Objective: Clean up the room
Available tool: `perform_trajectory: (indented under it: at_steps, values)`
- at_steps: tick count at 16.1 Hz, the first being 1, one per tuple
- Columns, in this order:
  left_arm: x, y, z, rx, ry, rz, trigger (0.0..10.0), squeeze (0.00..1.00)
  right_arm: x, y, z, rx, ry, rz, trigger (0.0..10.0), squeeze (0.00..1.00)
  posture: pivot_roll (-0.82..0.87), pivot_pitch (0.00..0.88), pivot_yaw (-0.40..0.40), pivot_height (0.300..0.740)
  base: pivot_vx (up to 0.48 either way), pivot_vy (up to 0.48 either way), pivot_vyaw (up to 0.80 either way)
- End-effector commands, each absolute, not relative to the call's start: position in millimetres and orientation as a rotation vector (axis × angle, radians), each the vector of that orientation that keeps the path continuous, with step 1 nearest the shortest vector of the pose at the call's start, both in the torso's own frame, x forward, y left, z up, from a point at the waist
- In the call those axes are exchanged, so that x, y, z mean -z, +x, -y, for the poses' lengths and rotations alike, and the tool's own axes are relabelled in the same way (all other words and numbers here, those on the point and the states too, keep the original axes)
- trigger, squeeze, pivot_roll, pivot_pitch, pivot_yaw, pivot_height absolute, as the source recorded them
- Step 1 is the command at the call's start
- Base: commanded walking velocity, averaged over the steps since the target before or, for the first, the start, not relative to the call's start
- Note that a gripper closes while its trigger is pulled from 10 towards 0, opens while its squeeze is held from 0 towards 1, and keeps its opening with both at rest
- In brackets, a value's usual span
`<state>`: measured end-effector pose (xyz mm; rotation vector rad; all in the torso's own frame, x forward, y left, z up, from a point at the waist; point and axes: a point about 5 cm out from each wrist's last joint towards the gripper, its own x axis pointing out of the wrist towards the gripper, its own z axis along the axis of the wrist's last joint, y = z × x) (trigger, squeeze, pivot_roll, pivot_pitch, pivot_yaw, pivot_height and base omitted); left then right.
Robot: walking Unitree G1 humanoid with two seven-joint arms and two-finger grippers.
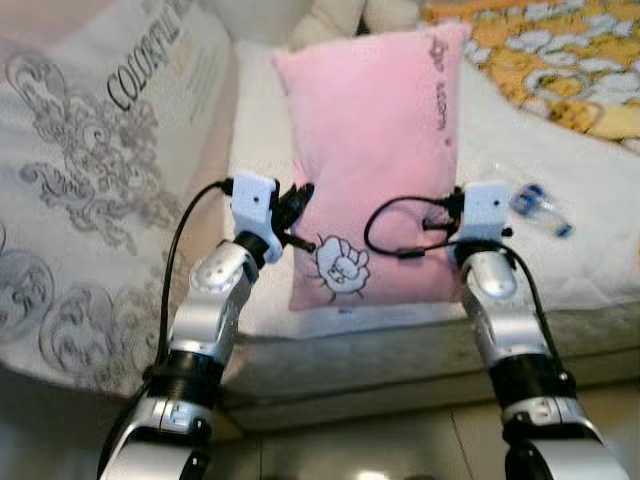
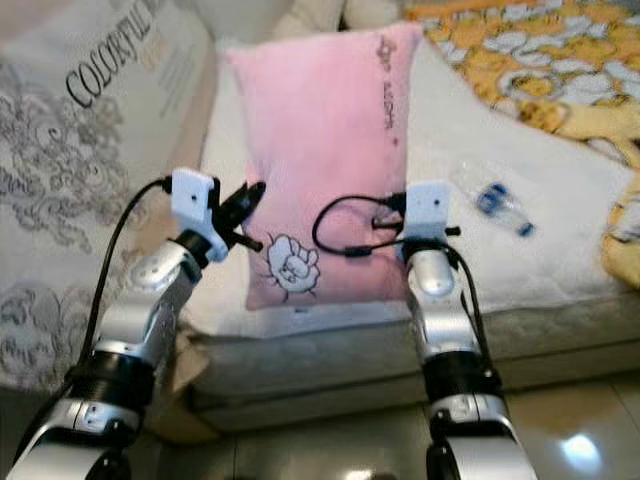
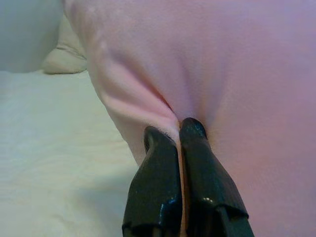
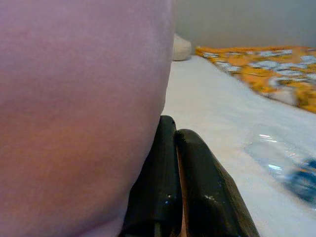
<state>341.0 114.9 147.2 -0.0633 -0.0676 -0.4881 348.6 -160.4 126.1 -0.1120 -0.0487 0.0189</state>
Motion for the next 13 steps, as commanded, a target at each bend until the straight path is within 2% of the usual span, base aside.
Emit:
perform_trajectory:
  at_steps: [1,4,11,13]
  values:
    - [-152,343,-127,0.446,-0.059,0.085,0.0,0.00,-135,352,148,-0.052,-0.104,0.091,0.0,0.00,-0.16,0.000,0.134,0.740,0.428,0.000,0.00]
    - [-153,344,-128,0.443,-0.064,0.085,0.0,0.00,-135,352,149,-0.058,-0.097,0.087,0.0,0.00,-0.16,0.000,0.134,0.740,0.425,0.000,0.00]
    - [-150,359,-142,0.431,0.005,0.027,0.0,0.00,-139,374,152,-0.090,0.035,-0.005,0.0,0.00,-0.15,0.000,0.128,0.740,0.333,0.338,0.00]
    - [-146,368,-143,0.475,-0.078,-0.043,0.0,0.00,-134,383,151,-0.068,0.104,-0.076,0.0,0.00,-0.12,0.000,0.122,0.740,0.334,0.341,0.00]
